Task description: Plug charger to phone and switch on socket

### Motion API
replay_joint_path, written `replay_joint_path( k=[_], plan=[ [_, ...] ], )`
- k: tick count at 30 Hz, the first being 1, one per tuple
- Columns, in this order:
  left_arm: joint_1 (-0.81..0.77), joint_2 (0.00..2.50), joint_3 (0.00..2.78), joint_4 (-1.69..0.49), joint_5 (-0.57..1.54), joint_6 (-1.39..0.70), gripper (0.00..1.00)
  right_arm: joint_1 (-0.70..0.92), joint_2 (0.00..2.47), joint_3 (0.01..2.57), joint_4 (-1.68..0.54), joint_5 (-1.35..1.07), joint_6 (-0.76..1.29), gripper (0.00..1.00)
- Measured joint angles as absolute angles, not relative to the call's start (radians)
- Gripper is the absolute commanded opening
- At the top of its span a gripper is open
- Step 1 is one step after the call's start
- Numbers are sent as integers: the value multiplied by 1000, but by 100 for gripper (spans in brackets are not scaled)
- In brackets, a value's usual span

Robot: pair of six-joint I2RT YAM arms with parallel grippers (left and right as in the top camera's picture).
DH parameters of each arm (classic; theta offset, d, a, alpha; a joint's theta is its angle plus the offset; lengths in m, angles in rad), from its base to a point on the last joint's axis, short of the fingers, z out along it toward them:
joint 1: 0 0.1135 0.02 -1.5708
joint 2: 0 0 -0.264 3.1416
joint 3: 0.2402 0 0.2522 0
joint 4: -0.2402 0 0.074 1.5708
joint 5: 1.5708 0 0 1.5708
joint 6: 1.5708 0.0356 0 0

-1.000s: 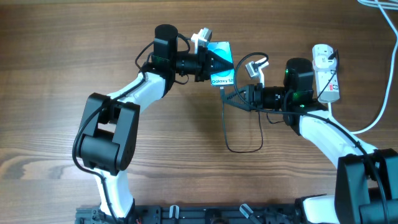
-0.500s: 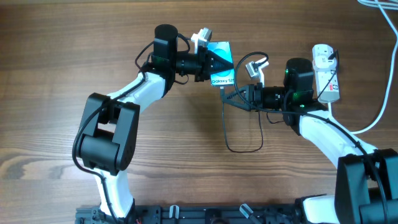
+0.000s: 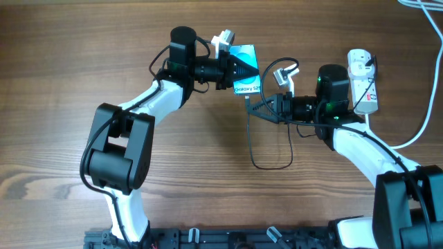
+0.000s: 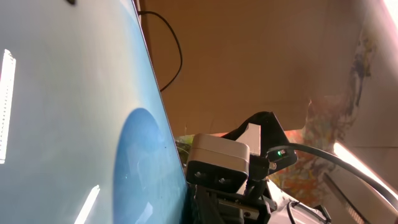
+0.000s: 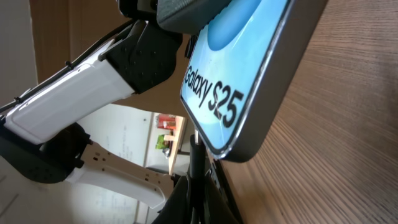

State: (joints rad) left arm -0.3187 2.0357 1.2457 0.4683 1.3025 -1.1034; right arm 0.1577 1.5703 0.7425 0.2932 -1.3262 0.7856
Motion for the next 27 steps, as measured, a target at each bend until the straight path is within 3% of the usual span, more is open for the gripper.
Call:
replay_joint_path(
  k=[27],
  plan=[
    [-319,2036,1246,472,1297,-1103,4,157,1570,743,331,-1319,830,4]
  ],
)
